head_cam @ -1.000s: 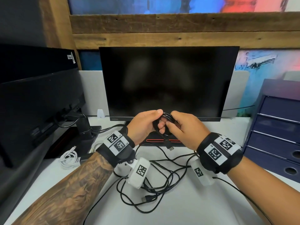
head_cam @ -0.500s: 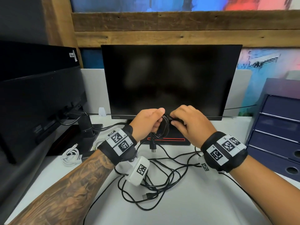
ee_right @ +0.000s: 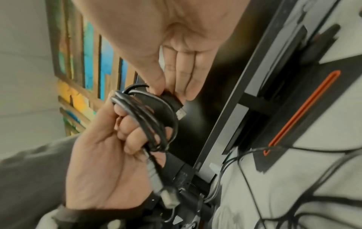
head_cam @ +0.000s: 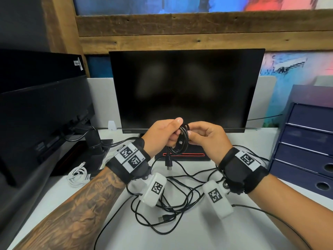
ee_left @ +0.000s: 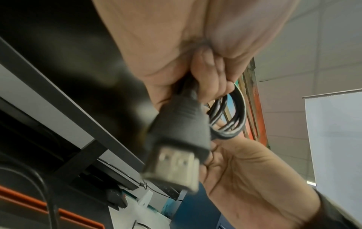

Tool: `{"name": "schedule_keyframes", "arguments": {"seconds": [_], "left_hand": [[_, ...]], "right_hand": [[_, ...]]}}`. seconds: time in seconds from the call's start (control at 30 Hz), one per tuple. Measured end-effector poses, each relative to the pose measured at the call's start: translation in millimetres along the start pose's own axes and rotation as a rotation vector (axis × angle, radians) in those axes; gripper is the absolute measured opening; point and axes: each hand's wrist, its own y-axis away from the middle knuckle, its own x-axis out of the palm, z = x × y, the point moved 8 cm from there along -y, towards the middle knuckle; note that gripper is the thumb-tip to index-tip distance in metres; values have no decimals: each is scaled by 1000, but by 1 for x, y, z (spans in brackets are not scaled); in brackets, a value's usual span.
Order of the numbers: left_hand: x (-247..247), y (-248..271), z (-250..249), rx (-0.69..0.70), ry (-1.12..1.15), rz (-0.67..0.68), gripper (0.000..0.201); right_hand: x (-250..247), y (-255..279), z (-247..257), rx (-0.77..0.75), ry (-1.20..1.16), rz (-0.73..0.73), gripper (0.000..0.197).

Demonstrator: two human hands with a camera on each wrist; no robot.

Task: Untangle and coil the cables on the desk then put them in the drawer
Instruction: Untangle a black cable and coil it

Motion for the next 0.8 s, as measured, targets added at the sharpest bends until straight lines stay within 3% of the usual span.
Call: {"name": "schedule_keyframes", "arguments": {"seconds": [0.37,0.43,0.57,0.8], "left_hand": [[-6,3,-1,37,-161,-23,42],[-8,2,-2,52,-185,-58,42],[-12,0,-6,107,-265,-131,42],[-8,-1,-6,151,-229,-99,45]], "right_hand": [[28,15,-12,365,-514,118,17],[28,17,-12,369,-467,125,15],[32,19,-8,367,-365,179,34],[49,19,1,252,-211,276,40]]}}
